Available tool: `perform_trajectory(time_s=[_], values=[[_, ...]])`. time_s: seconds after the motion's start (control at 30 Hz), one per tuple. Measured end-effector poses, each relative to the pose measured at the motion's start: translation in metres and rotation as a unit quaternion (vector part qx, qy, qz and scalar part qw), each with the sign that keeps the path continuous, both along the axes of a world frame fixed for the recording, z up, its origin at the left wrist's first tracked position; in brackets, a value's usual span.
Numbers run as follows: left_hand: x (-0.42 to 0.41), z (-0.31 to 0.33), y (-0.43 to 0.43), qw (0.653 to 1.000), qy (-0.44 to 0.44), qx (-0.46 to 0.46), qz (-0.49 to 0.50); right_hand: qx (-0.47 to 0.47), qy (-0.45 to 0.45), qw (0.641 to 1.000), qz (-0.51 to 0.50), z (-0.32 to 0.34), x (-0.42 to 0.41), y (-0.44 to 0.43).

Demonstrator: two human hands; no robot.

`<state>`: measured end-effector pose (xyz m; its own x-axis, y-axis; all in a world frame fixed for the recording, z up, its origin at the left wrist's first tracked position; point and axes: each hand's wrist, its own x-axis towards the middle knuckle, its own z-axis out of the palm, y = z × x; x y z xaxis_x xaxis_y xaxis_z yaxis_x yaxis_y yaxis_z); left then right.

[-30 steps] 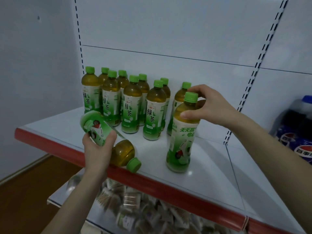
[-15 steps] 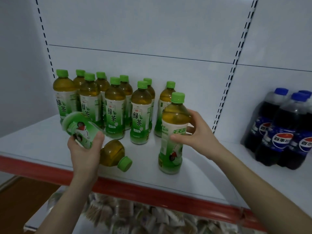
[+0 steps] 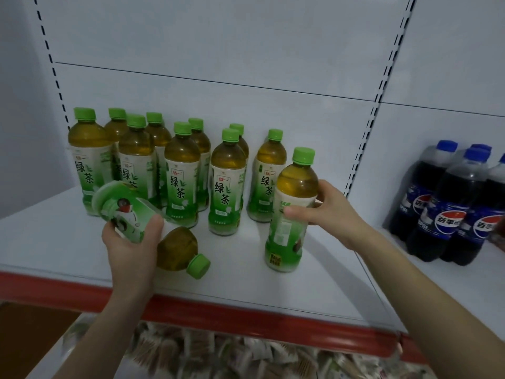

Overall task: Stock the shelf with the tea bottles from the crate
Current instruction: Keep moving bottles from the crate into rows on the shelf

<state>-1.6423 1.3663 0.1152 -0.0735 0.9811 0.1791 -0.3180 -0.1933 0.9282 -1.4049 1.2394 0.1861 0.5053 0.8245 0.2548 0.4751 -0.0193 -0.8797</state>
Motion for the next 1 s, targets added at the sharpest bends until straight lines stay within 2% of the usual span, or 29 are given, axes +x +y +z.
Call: perform_trajectory(time_s=[0.07, 0.13, 0.3, 0.5, 0.67, 0.87, 1.0], values=[[0.000, 0.000, 0.000, 1.000, 0.002, -0.002, -0.002, 0.037, -0.018, 0.996, -0.079, -0.006, -0.011, 0.010], [-0.001, -0.001, 0.000, 1.000, 0.002, -0.004, -0.005, 0.049, -0.027, 0.993, -0.107, -0.009, -0.020, 0.016], [-0.004, -0.005, 0.003, 1.000, 0.003, -0.001, -0.012, -0.015, 0.001, 1.000, 0.020, -0.003, -0.015, 0.001], [-0.002, -0.006, 0.003, 1.000, 0.015, 0.001, -0.006, -0.030, -0.003, 0.999, 0.026, -0.011, -0.002, -0.007], [-0.001, -0.007, 0.006, 1.000, 0.008, 0.001, -0.004, -0.114, 0.024, 0.987, 0.112, -0.018, 0.008, -0.012], [0.001, -0.006, 0.003, 1.000, 0.018, 0.003, 0.011, -0.081, -0.055, 0.993, 0.060, -0.028, 0.000, -0.006], [0.001, -0.008, 0.006, 0.999, 0.026, 0.000, 0.018, -0.088, -0.020, 0.993, 0.072, -0.042, -0.003, -0.002]])
